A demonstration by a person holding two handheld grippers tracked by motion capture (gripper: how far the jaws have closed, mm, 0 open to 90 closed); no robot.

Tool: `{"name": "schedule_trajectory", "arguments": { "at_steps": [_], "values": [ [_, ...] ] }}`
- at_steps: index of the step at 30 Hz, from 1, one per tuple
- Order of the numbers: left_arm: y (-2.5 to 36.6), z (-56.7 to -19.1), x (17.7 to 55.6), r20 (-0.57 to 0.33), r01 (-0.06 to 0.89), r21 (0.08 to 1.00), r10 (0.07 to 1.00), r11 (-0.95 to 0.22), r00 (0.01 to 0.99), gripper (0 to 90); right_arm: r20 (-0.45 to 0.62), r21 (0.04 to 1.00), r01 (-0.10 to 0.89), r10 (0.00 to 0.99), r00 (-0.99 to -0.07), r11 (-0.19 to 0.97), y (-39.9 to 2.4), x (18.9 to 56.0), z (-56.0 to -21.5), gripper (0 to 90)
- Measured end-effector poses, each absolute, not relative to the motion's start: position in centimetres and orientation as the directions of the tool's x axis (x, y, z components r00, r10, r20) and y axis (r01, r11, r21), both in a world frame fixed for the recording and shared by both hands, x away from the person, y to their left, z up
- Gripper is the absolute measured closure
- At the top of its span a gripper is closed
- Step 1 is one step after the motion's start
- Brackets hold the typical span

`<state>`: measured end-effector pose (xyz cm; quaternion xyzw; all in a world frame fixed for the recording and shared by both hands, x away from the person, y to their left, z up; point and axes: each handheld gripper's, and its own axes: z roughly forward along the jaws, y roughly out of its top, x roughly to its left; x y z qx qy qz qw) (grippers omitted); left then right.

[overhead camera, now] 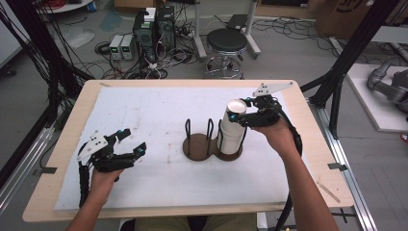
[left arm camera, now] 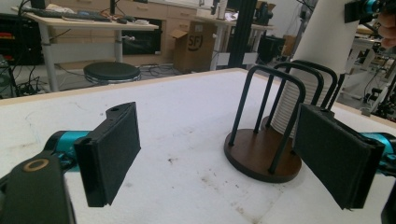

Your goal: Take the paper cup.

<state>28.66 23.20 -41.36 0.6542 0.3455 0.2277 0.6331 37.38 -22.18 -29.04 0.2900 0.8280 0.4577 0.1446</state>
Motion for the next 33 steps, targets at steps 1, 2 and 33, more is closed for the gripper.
{"name": "schedule_trajectory", "arguments": {
  "at_steps": [1,2,33],
  "values": [
    [23.2,-41.4,28.7,-0.14,0.164,0.986,0.74,0.04,0.658,15.0,0.024,0.844,0.342,0.61,-0.792,0.412,-22.2,37.4,-28.8,33.3],
    [23.2,-41.4,28.7,-0.141,0.164,0.986,0.739,0.041,0.659,15.0,0.024,0.844,0.342,0.61,-0.792,0.412,-22.2,37.4,-28.8,33.3],
    [22.7,-41.1,28.7,-0.14,0.148,0.988,0.712,0.051,0.688,15.0,-0.046,0.929,0.203,0.641,-0.766,0.31,-25.9,32.5,-21.8,34.8]
  ]
}}
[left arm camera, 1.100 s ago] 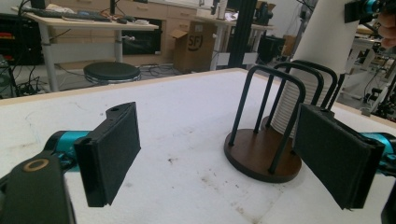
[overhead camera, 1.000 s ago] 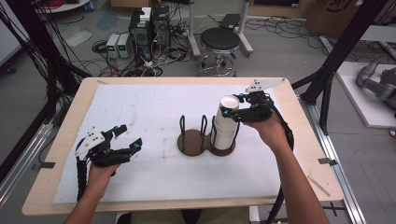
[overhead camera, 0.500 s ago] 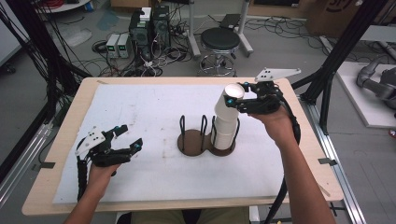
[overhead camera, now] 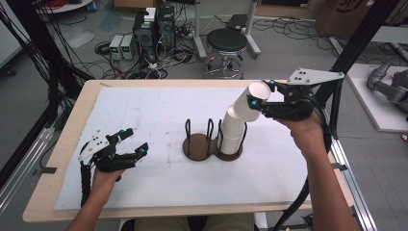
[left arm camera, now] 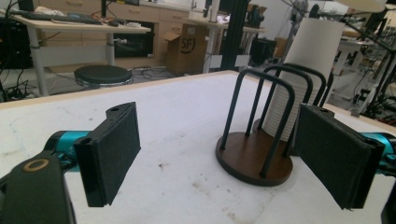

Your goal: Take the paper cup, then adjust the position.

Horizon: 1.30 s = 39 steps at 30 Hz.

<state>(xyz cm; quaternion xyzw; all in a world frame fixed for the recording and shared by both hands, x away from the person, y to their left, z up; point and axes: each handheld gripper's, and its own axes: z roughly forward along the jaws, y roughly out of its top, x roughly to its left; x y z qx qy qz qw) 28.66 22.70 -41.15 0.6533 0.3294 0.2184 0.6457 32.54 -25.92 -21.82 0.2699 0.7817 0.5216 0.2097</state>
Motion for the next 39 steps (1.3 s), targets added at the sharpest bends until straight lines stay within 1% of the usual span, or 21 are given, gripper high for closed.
{"name": "schedule_trajectory", "arguments": {
  "at_steps": [7,10,11,12,13,15,17,21,30,34,39],
  "values": [
    [22.4,-41.1,28.7,-0.129,0.133,0.99,0.698,0.049,0.704,15.0,-0.044,0.922,0.22,0.649,-0.759,0.32,-28.6,30.2,-22.7,35.4],
    [22.3,-41.2,28.6,-0.123,0.13,0.991,0.688,0.042,0.715,15.0,-0.037,0.916,0.23,0.639,-0.768,0.33,-29.3,29.1,-23.9,35.5],
    [22.3,-41.2,28.6,-0.123,0.13,0.991,0.683,0.042,0.72,15.0,-0.029,0.907,0.242,0.625,-0.78,0.344,-29.6,28.7,-25.0,35.6],
    [22.2,-41.2,28.6,-0.124,0.129,0.991,0.679,0.043,0.724,15.0,-0.029,0.907,0.242,0.625,-0.78,0.344,-29.6,28.7,-25.0,35.6],
    [22.2,-41.2,28.5,-0.121,0.128,0.991,0.676,0.04,0.727,15.0,-0.015,0.899,0.261,0.62,-0.785,0.352,-29.7,28.6,-26.1,35.6],
    [22.0,-41.1,28.5,-0.109,0.119,0.992,0.669,0.031,0.735,15.2,-0.012,0.897,0.265,0.616,-0.788,0.355,-29.7,28.6,-26.6,35.6],
    [21.8,-41.1,28.5,-0.102,0.113,0.993,0.661,0.026,0.743,15.2,0.007,0.891,0.28,0.606,-0.796,0.357,-29.6,28.6,-27.6,35.6],
    [21.3,-41.3,28.5,-0.091,0.106,0.994,0.631,0.014,0.77,15.2,0.013,0.885,0.281,0.582,-0.813,0.372,-29.1,28.4,-29.1,35.6],
    [20.3,-41.6,28.4,-0.054,0.087,0.996,0.576,-0.03,0.815,15.2,0.025,0.876,0.282,0.545,-0.838,0.393,-27.8,28.5,-30.6,35.4],
    [19.9,-41.4,28.3,-0.097,0.131,0.991,0.541,-0.025,0.836,15.2,0.025,0.876,0.272,0.524,-0.851,0.4,-27.2,28.4,-31.1,35.3],
    [19.2,-41.0,28.0,-0.098,0.13,0.991,0.514,-0.027,0.852,15.0,0.03,0.873,0.266,0.501,-0.865,0.409,-26.1,28.2,-31.4,35.2]
  ]
}}
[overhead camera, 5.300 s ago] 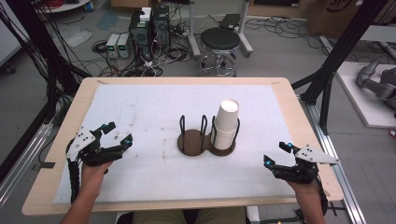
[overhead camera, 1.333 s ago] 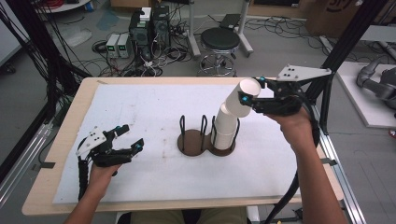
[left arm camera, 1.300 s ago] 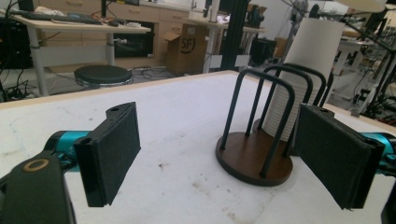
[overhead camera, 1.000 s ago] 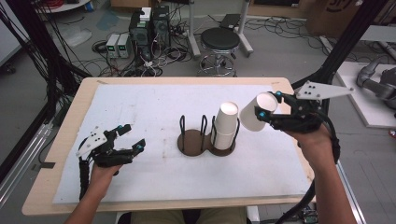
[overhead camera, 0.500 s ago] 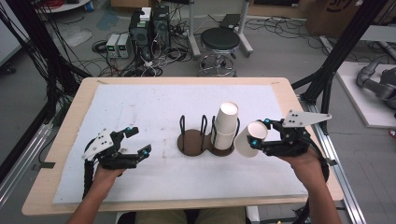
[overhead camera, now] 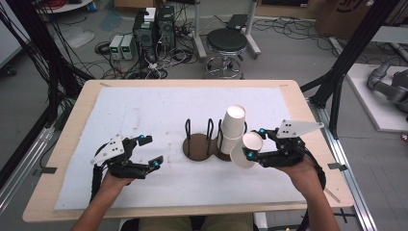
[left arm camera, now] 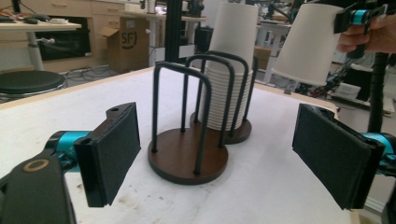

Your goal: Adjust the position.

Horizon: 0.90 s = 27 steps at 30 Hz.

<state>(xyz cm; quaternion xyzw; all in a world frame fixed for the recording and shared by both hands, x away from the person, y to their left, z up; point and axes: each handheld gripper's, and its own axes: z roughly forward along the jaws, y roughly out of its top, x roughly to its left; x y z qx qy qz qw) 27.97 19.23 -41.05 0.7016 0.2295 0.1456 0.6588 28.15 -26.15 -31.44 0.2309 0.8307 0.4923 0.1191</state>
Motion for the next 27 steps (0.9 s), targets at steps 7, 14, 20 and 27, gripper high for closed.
{"name": "schedule_trajectory", "arguments": {
  "at_steps": [7,14,20,27],
  "values": [
    [18.1,-40.9,27.6,-0.099,0.125,0.992,0.445,-0.03,0.89,15.0,0.026,0.875,0.242,0.459,-0.888,0.419,-24.6,28.0,-31.7,35.1],
    [17.3,-40.9,27.6,-0.092,0.117,0.993,0.408,-0.036,0.908,15.0,0.029,0.877,0.223,0.416,-0.909,0.426,-23.2,27.9,-32.0,35.1],
    [15.7,-40.8,27.5,-0.045,0.065,0.997,0.355,-0.044,0.934,14.9,0.039,0.876,0.215,0.381,-0.924,0.432,-22.1,27.8,-32.3,35.0],
    [13.6,-40.6,27.4,-0.023,0.043,0.997,0.292,-0.061,0.956,14.9,0.039,0.874,0.2,0.347,-0.937,0.442,-20.8,27.8,-32.5,35.0]
  ]
}}
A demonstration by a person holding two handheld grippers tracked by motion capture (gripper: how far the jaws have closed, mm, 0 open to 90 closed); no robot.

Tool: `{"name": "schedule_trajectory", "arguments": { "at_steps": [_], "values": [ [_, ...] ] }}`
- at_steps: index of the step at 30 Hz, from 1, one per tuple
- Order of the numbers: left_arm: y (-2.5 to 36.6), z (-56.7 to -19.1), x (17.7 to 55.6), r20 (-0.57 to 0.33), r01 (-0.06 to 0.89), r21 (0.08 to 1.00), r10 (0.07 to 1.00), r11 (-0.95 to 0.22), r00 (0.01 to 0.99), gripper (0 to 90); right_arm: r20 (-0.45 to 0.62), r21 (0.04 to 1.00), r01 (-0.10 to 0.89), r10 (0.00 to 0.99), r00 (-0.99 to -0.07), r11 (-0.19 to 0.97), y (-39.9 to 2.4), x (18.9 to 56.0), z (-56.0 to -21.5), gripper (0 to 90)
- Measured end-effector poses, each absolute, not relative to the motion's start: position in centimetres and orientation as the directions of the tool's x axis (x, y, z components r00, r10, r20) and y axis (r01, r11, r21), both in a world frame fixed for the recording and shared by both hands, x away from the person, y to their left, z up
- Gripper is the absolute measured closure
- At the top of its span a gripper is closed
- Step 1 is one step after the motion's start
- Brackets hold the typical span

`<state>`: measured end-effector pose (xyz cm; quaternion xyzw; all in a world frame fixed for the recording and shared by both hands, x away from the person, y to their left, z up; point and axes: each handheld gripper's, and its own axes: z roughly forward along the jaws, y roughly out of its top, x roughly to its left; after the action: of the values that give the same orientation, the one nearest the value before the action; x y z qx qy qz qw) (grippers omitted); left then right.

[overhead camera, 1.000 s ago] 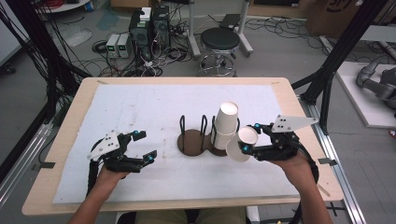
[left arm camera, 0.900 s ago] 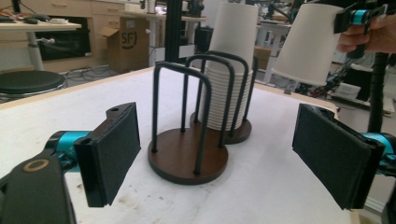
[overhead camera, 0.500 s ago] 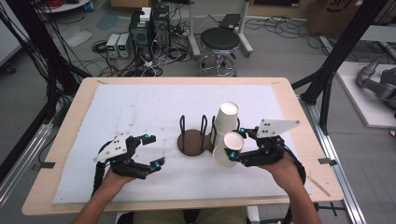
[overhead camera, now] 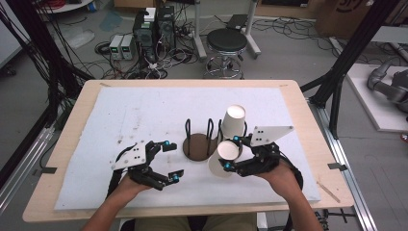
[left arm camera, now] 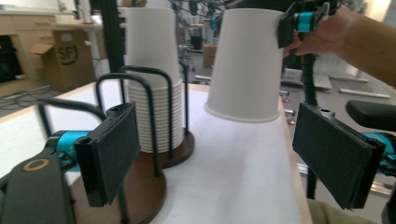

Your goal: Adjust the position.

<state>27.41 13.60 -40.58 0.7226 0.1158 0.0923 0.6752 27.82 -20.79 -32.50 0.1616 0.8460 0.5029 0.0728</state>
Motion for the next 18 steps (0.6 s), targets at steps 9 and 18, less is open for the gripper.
{"name": "schedule_trajectory", "arguments": {
  "at_steps": [9,18],
  "values": [
    [10.5,-41.0,27.8,-0.044,0.067,0.992,0.212,-0.103,0.976,14.9,0.054,0.873,0.199,0.318,-0.946,0.445,-19.6,27.9,-32.9,35.0],
    [8.1,-41.6,28.3,-0.038,0.06,0.993,0.197,-0.106,0.98,14.9,0.061,0.875,0.198,0.306,-0.95,0.441,-19.0,28.1,-32.9,35.0]
  ]
}}
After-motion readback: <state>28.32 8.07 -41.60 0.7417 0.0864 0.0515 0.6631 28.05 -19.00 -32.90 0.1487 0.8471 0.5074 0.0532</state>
